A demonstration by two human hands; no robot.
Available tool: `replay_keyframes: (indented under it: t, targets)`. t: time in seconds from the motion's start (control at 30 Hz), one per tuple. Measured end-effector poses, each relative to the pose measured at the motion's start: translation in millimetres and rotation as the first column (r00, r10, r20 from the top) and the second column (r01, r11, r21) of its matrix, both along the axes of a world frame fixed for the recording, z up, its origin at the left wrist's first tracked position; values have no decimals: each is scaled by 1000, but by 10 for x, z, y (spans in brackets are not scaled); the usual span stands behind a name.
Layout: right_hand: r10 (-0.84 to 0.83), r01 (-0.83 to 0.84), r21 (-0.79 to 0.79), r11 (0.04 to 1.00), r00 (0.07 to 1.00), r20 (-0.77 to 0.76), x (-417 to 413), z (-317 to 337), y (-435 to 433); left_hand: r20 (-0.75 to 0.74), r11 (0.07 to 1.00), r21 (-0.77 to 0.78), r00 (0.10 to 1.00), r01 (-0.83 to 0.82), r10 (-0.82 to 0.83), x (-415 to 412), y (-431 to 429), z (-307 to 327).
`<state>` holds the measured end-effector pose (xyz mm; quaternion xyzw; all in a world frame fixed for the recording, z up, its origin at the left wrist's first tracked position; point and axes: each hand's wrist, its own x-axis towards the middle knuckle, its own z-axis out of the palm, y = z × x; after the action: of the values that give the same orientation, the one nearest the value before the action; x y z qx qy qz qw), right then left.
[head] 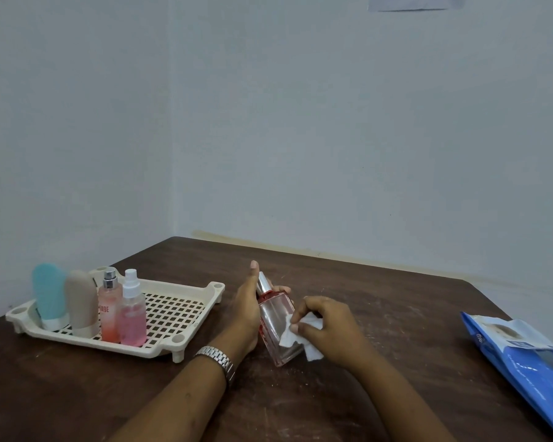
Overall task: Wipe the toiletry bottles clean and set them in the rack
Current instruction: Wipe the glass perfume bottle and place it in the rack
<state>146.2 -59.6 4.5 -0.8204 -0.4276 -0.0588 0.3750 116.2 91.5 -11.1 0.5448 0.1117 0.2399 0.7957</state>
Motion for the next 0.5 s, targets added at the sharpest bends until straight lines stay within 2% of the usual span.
replay_keyframes:
  t: [0.1,0.3,0.5]
  targets:
    - [-62,63,15,998,998,-30,34,-49,-11,3,1000,3,1000,4,-4,-21,-10,8]
    - [-162,162,6,987,986,40,-18,-60,54,-10,1000,7,1000,-6,6,-26,6,-1]
    - [-150,146,41,988,981,126,-83,-75,110,-36,999,8,999,-32,32,7,17,-8]
